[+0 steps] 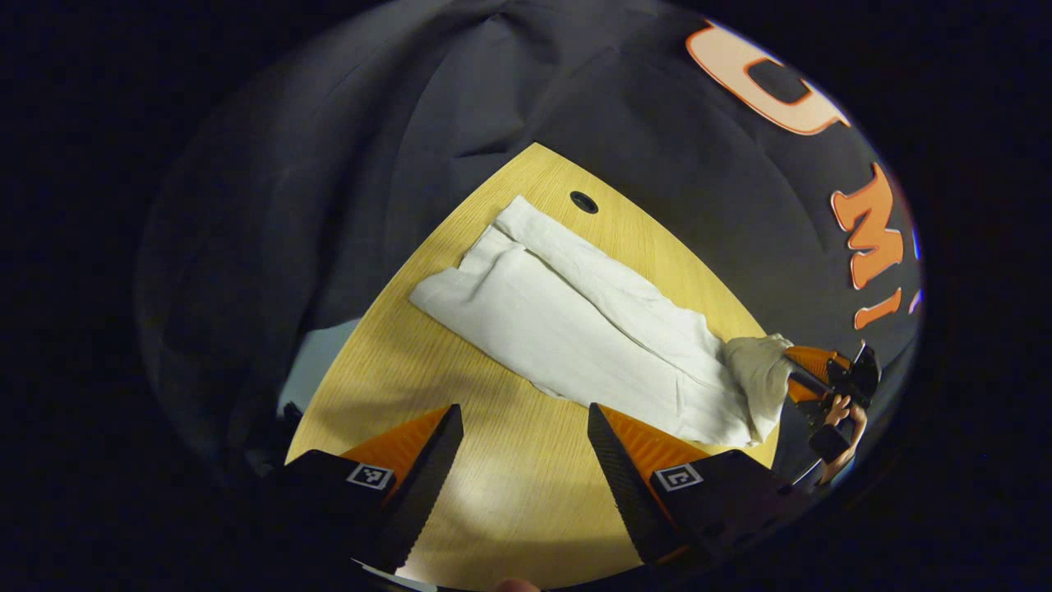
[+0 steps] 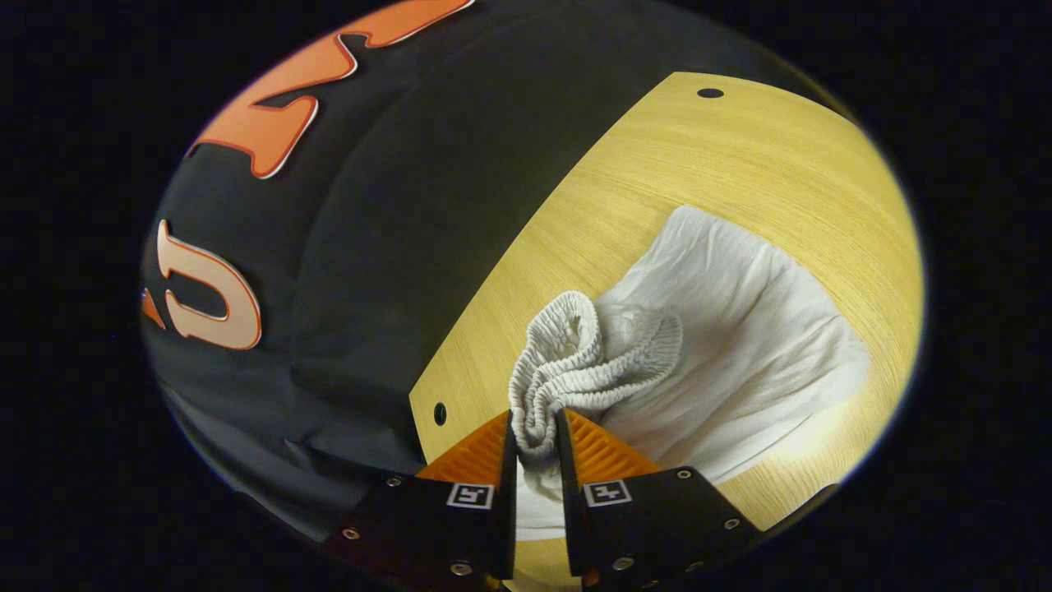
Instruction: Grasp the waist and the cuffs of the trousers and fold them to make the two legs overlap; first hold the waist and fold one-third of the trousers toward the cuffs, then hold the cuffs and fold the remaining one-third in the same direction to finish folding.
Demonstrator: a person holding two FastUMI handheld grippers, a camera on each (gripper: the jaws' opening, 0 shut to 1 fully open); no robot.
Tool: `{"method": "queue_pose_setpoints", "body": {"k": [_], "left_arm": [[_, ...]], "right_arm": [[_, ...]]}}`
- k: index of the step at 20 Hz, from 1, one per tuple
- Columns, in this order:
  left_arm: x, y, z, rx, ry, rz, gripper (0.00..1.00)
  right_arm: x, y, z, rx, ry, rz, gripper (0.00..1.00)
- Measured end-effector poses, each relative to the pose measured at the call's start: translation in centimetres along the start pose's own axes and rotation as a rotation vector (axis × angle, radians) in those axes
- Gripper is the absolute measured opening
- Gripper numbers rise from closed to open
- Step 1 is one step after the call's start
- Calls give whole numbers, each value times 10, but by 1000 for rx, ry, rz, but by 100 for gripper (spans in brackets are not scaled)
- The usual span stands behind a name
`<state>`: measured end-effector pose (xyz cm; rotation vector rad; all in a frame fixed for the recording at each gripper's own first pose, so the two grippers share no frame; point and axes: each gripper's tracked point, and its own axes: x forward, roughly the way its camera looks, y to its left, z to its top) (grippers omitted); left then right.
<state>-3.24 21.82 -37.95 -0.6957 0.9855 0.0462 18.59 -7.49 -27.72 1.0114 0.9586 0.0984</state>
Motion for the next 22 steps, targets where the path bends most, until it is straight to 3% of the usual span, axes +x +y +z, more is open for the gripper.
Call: {"method": "queue_pose_setpoints", "body": {"k": [2, 3, 4, 5, 6, 8, 12, 17, 19, 22], "left_arm": [[1, 0, 0, -69, 16, -23, 99], [0, 0, 0, -98, 24, -35, 99], [-3, 0, 1, -121, 26, -40, 100], [-4, 0, 4, -142, 27, -55, 99], [-6, 0, 6, -165, 25, -68, 99], [-4, -1, 10, -210, 32, -81, 99], [-7, 8, 19, -271, 19, -81, 99], [-4, 16, 39, -316, -10, -81, 96], [4, 10, 45, -324, -10, -81, 99], [20, -2, 49, -305, -23, -72, 94]], "right_arm": [[-14, -2, 12, -24, 19, 22, 41], [-17, 1, 16, -37, 23, 38, 35], [-18, 0, 21, -46, 22, 45, 54], [-18, -3, 23, -50, 21, 43, 49], [-20, -4, 20, -57, 16, 41, 65], [-29, -4, 23, -83, -15, 38, 72], [-58, -19, 42, -93, -69, 27, 81], [-89, -57, 63, -113, -132, -29, 83], [-99, -68, 66, -104, -144, -41, 84], [-114, -88, 69, -78, -160, -62, 85]]}}
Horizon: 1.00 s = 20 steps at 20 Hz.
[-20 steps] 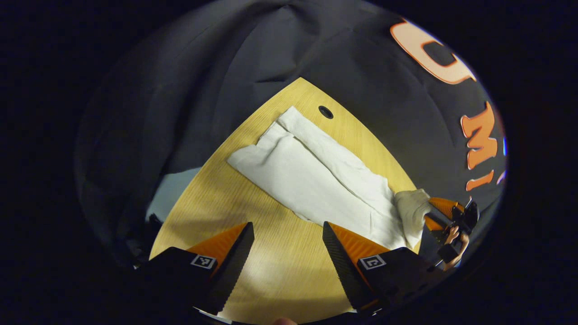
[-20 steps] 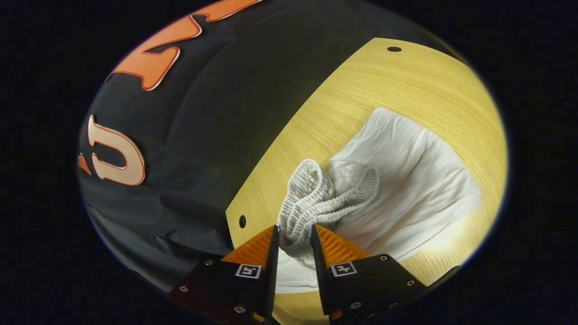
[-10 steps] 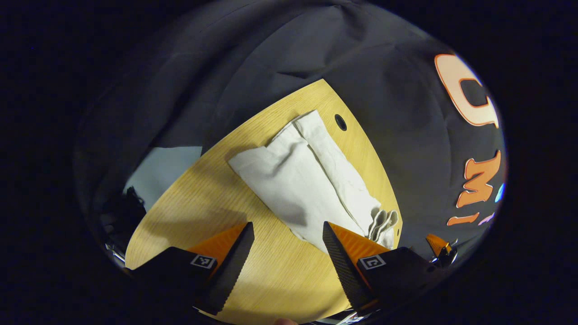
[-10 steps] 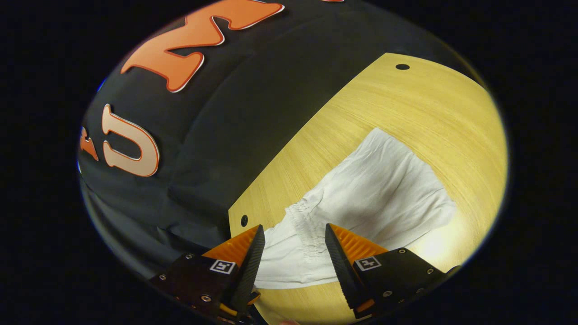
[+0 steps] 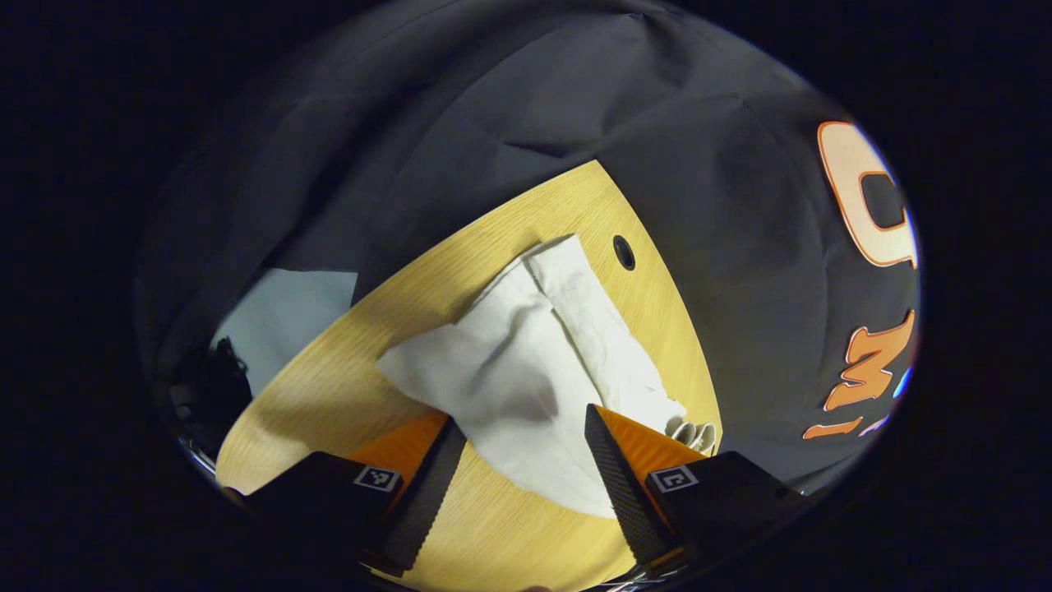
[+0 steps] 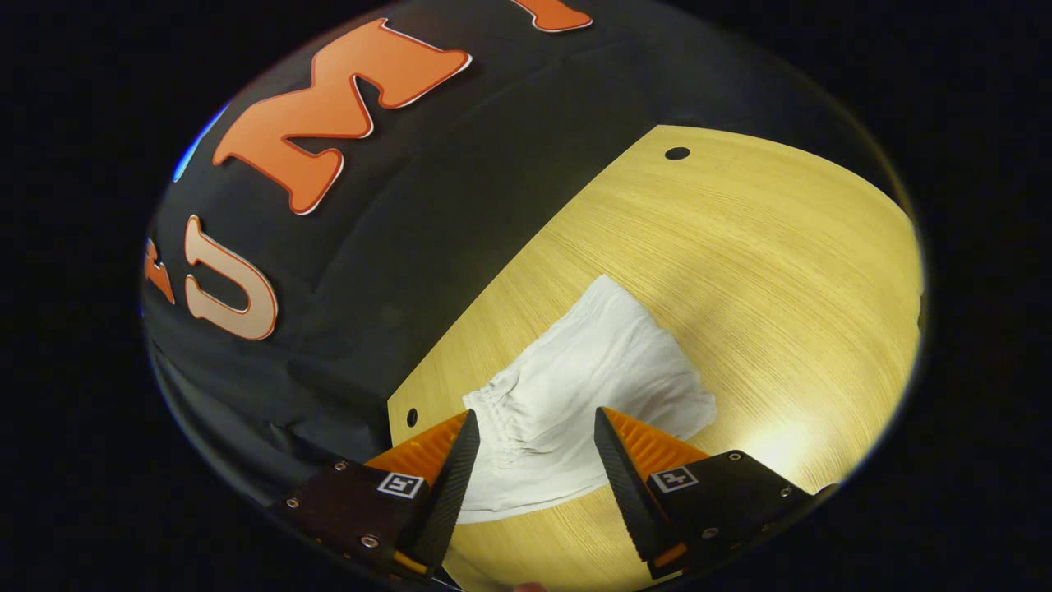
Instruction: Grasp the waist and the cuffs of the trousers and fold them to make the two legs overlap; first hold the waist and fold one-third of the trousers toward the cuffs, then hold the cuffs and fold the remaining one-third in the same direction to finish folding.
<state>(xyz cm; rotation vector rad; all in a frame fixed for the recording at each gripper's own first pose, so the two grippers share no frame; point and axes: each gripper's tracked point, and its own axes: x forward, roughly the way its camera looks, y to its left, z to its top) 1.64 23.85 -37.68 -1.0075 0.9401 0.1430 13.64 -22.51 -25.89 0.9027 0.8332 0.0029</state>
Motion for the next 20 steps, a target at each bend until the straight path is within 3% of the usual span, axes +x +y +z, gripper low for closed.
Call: {"method": "queue_pose_setpoints", "body": {"k": [1, 5, 6, 10, 16, 20], "left_arm": [[3, 4, 1, 7, -8, 30, 92], [17, 9, -3, -36, -20, 79, 23], [12, 6, -2, -31, -31, 78, 13], [-4, -19, 6, 54, -105, 61, 6], [-36, -104, 5, 109, -148, -63, 8], [-53, -169, -4, 132, -183, -128, 6]], "right_arm": [[-3, -6, 1, 6, -5, -6, 85], [-17, -29, 2, 18, -18, -37, 86], [-20, -34, 1, 14, -20, -42, 86], [-33, -53, 2, -66, -27, -80, 86], [-42, -65, 6, -187, -22, -87, 96], [-47, -78, 16, -252, -9, -76, 97]]}}
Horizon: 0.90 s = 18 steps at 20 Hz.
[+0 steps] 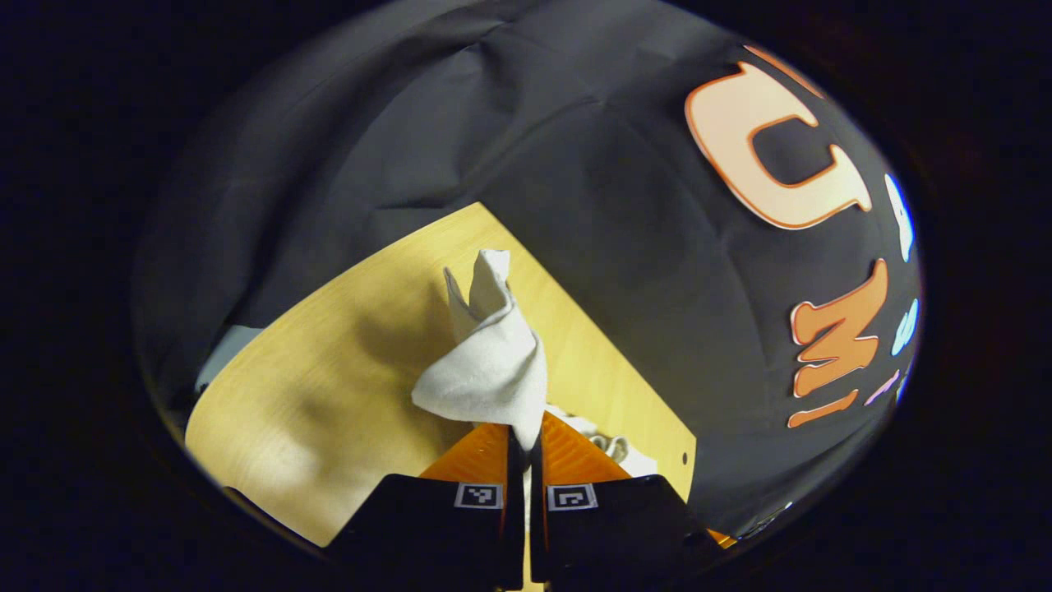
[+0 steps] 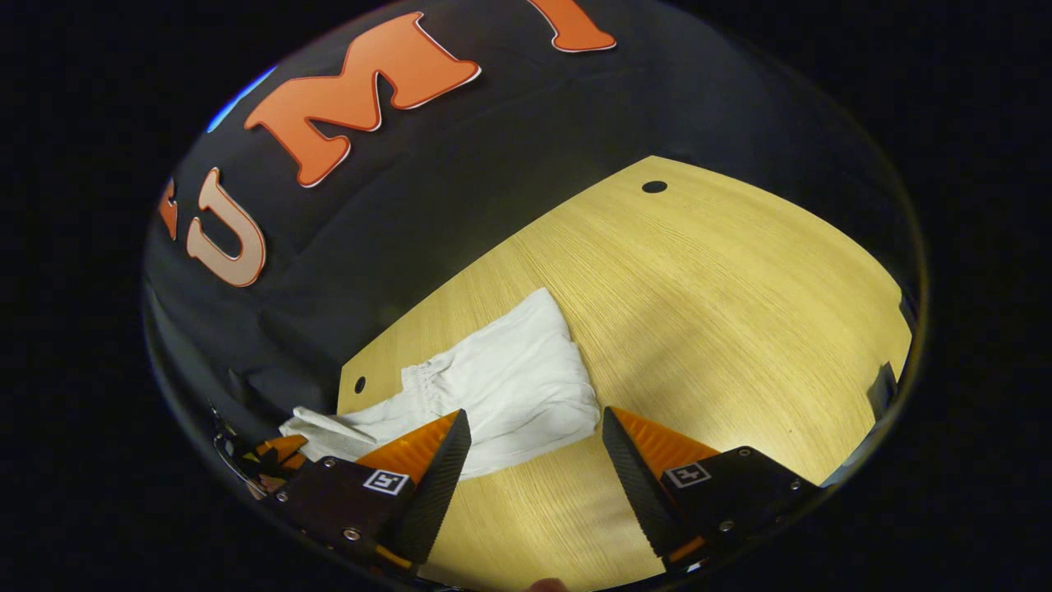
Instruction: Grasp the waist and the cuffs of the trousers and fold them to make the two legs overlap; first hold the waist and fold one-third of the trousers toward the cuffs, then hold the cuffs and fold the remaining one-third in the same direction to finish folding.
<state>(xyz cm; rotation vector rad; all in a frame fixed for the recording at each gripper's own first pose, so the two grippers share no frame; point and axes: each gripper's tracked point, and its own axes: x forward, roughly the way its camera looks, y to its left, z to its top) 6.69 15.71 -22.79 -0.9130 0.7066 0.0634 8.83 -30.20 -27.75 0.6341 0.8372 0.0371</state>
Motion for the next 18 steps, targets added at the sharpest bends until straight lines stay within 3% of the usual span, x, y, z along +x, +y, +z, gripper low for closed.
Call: {"method": "queue_pose_setpoints", "body": {"k": [8, 18], "left_arm": [[3, -110, -26, 70, -38, -52, 6], [46, -212, -95, 138, 21, -80, 6]], "right_arm": [[-10, -37, 29, -183, 2, 18, 99], [-16, -75, 31, -195, 33, 47, 99]]}}
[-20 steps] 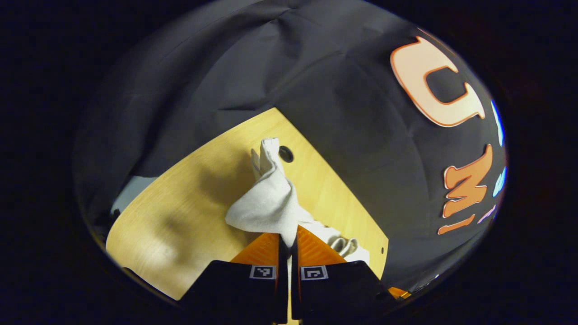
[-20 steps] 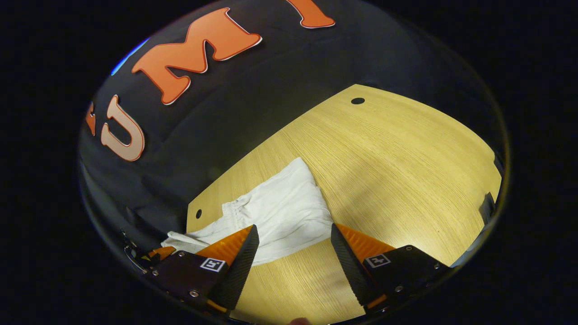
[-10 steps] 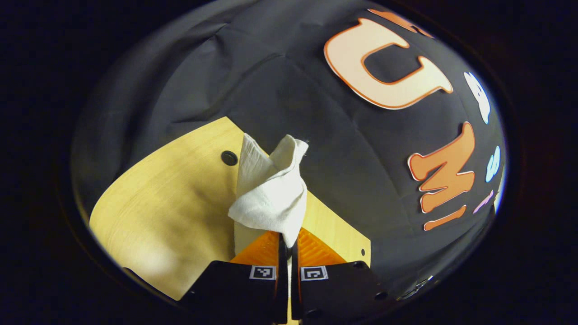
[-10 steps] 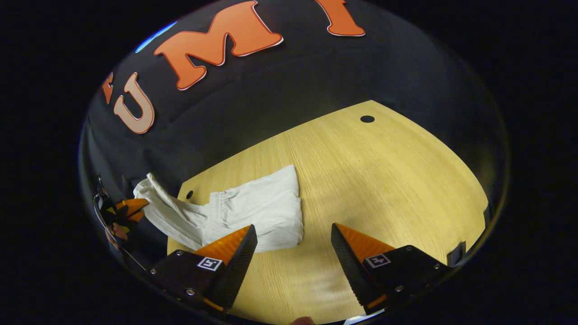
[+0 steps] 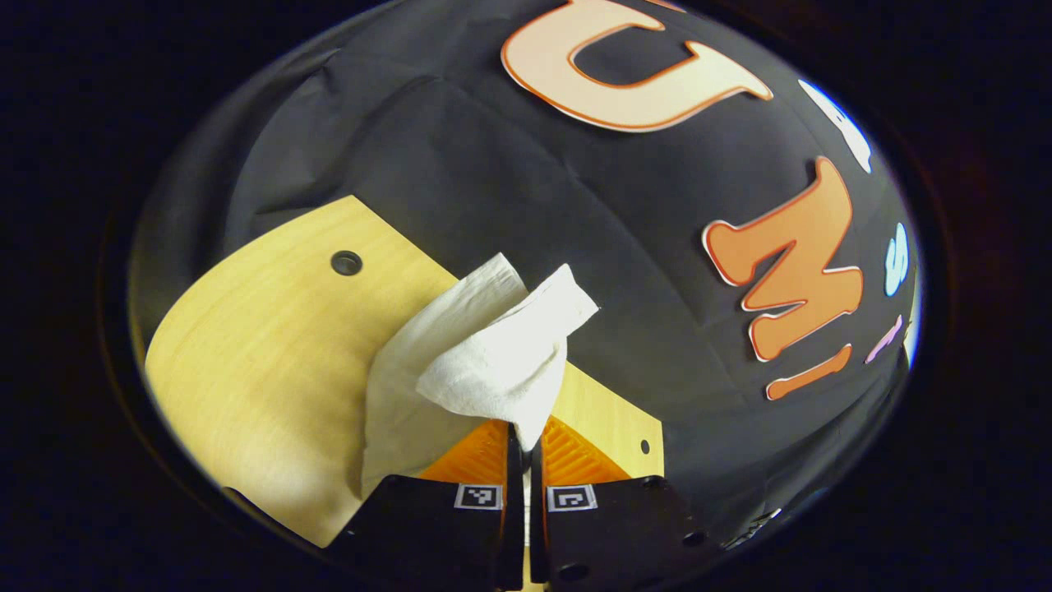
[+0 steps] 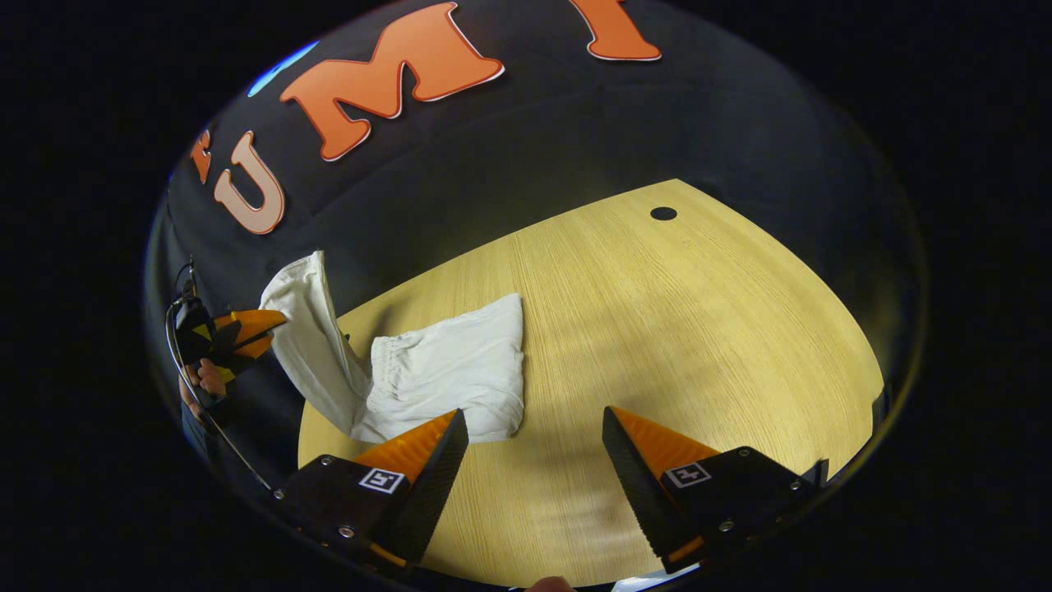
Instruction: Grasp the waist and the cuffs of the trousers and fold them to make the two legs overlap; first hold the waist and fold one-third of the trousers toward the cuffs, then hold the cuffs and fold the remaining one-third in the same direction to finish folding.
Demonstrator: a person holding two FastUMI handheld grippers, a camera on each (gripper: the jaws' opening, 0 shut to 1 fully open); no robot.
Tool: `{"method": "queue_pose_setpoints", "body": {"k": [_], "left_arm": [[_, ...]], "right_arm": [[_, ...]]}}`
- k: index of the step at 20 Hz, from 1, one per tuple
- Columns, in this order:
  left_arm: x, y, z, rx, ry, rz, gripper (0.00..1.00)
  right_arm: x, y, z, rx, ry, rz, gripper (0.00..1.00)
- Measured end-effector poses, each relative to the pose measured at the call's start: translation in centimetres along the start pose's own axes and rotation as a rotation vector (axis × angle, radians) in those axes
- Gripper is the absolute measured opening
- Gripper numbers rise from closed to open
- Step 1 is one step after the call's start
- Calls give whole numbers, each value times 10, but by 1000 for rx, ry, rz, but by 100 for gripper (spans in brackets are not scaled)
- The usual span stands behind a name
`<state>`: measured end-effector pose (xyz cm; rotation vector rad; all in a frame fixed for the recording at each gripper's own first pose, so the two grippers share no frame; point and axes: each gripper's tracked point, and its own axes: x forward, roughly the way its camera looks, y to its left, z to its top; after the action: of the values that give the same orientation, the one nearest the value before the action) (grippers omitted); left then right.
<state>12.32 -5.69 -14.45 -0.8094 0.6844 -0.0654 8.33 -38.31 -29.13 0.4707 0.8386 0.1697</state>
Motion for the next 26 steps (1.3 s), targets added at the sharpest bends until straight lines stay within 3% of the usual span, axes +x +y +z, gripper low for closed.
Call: {"method": "queue_pose_setpoints", "body": {"k": [7, 15, 17, 19, 22, 24, 26], "left_arm": [[45, -65, -73, 93, 102, -36, 6], [96, -111, -225, 333, 286, -55, 6], [92, -112, -253, 359, 342, -68, 11], [84, -114, -274, 405, 366, -82, 19], [63, -123, -271, 518, 319, -97, 87], [51, -127, -254, 583, 257, -88, 96], [39, -133, -237, 643, 184, -74, 99]], "right_arm": [[-11, -36, 5, 38, -23, -16, 99], [-17, -61, 13, 38, -44, -40, 99], [-18, -61, 17, 39, -55, -40, 99], [-19, -60, 22, 23, -75, -45, 99], [-25, -59, 39, -49, -140, -66, 99], [-32, -52, 50, -89, -189, -69, 99], [-38, -40, 63, -135, -240, -60, 99]]}}
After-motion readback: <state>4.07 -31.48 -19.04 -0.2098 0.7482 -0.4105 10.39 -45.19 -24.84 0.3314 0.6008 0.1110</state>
